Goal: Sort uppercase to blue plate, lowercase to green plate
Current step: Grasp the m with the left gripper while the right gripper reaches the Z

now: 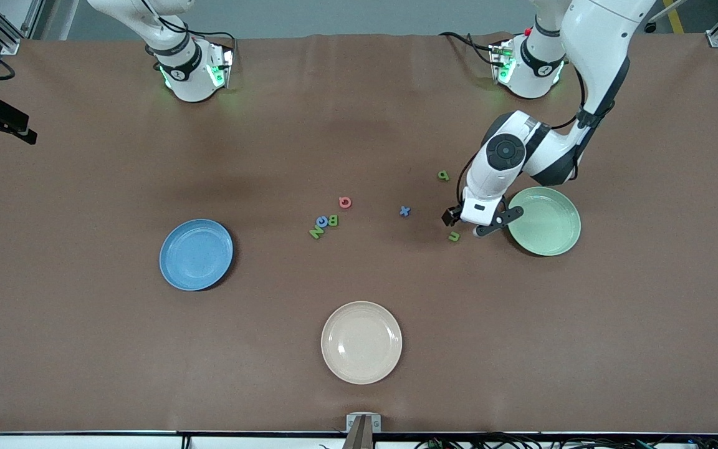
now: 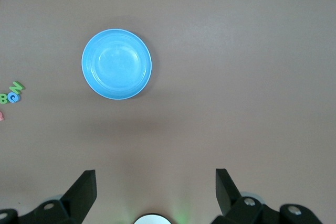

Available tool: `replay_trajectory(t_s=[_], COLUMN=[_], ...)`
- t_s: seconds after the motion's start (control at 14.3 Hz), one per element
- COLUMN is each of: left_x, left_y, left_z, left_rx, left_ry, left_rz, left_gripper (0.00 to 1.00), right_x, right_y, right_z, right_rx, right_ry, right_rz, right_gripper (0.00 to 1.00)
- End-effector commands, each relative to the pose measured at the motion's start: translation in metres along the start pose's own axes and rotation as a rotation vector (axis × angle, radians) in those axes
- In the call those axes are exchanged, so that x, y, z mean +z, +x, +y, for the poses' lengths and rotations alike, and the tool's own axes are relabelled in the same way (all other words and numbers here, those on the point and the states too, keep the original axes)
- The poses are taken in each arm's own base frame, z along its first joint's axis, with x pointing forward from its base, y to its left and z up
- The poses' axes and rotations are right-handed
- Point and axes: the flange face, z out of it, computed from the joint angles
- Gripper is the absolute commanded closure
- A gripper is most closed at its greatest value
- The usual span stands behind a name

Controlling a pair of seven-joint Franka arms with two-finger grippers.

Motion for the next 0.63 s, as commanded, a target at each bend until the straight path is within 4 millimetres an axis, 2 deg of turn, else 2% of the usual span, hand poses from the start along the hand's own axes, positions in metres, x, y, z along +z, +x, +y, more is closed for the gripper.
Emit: replay_trajectory(t_s=[0.0,0.21,0.28,0.35,0.49,0.56], left_x=[0.016,0.030,0.031,0.033,0.035,0.038], left_y=[-0.003,-0.003,-0.003,-0.003,-0.002,0.000], left_z=[-0.007,-0.010,-0.010,-0.011,-0.010,-0.012], left_rx=[0.010,0.014,0.016,0.015,0.012,0.007], left_ry=[0.002,0.023,0.022,0.022,0.010,0.010], left_rz=[0.015,0.031,0.032,0.029,0.029,0.025], left_gripper=[0.01,0.01,0.03,0.07,0.15,0.16], right_x=[-0.005,-0.003,0.010,0.042,0.057,0.088], right_y=[-0.009,0.001,0.011,0.034,0.057,0.075], right_z=[0.002,0.001,0.000,-0.001,0.003,-0.001], right_rx=[0.018,0.013,0.010,0.000,0.002,-0.012], right_ry=[-0.008,-0.011,-0.008,0.000,-0.005,-0.025], right_rz=[0.002,0.003,-0.016,-0.078,-0.096,-0.142], right_gripper=[0.00,0.00,0.00,0.00,0.00,0.00])
